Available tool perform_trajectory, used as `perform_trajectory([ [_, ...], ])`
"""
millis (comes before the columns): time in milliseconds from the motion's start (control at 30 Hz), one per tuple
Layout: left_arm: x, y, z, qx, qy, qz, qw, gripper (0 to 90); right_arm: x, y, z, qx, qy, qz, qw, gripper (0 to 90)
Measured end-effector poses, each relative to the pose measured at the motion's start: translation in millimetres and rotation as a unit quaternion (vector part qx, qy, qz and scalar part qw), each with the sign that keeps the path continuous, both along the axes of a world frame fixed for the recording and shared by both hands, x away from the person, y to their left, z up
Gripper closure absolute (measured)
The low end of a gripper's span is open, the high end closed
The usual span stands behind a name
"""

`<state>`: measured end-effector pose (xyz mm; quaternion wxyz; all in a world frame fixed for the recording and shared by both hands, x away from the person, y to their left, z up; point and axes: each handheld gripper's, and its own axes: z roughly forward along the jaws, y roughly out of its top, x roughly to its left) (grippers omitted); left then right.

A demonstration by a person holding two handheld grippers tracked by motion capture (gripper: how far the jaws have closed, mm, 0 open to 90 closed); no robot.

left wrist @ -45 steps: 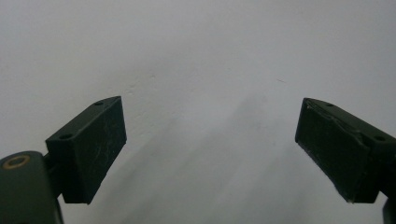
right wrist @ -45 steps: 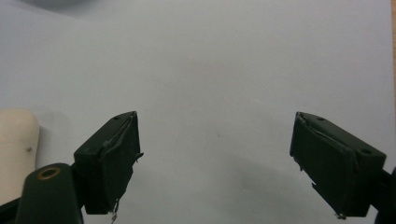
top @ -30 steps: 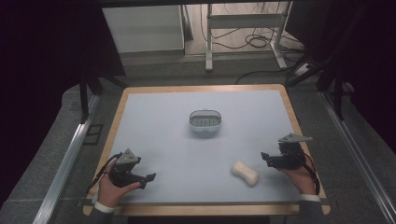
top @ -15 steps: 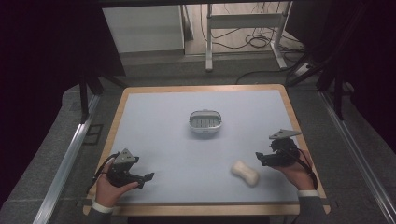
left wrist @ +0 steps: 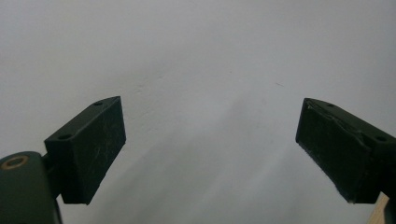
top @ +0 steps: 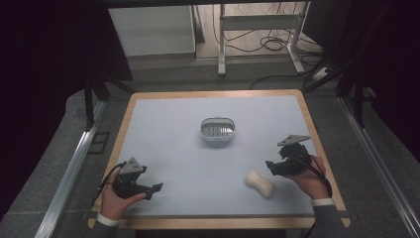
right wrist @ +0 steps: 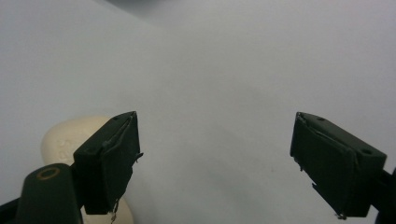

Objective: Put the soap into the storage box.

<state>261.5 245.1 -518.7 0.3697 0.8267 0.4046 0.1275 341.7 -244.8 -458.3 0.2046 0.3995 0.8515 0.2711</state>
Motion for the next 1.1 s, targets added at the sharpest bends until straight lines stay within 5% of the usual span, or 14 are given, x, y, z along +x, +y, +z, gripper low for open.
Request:
perform_trajectory([
  [667, 0.2, 0.2, -0.4, 0.003, 0.000, -0.001, 1.0000, 8.8, -7.5, 28.8, -6.5, -0.027, 0.043, 0.047, 0.9976, 15.7],
  [1100, 0.2, -1.1, -1.3, 0.004, 0.002, -0.003, 1.0000, 8.7, -21.1, 42.2, -13.9, -0.040, 0.079, 0.078, 0.9931, 20.0],
])
